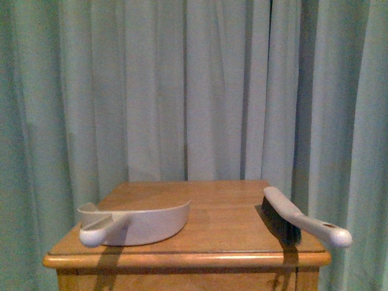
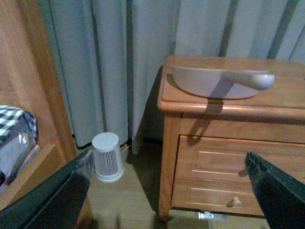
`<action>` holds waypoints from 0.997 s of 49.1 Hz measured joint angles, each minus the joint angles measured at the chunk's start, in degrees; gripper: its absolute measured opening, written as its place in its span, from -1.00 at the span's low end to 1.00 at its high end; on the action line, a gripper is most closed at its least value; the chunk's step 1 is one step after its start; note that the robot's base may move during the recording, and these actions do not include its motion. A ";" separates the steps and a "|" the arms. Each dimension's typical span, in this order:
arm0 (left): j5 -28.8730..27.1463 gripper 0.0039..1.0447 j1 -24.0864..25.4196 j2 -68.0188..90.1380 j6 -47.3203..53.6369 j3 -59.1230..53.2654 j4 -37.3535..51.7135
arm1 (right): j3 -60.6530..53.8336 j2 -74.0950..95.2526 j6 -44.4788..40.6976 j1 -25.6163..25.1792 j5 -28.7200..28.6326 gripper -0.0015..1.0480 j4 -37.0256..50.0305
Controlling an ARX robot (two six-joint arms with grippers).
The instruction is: Clean up trash
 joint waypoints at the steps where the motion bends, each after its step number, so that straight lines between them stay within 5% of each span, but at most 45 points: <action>1: 0.02 0.86 0.00 0.00 0.02 0.00 0.00 | 0.00 0.00 0.02 0.00 0.02 0.86 0.00; 11: 0.02 0.86 0.00 0.02 0.02 0.00 0.00 | 0.00 0.00 0.00 0.00 0.00 0.86 0.00; 16: 9.29 0.86 2.05 7.37 -4.59 5.09 -13.55 | 0.00 0.00 0.00 0.00 -0.13 0.86 0.00; 21: 10.99 0.86 2.47 15.72 -5.16 7.19 -16.63 | 0.00 0.00 0.00 0.00 0.02 0.86 0.02; 33: 6.23 0.86 -1.99 41.57 0.66 24.30 -9.94 | 0.00 0.00 0.00 0.00 0.02 0.86 0.00; 49: 0.55 0.86 -9.94 69.33 2.19 55.30 -20.24 | 0.00 0.00 0.00 0.00 0.00 0.86 0.02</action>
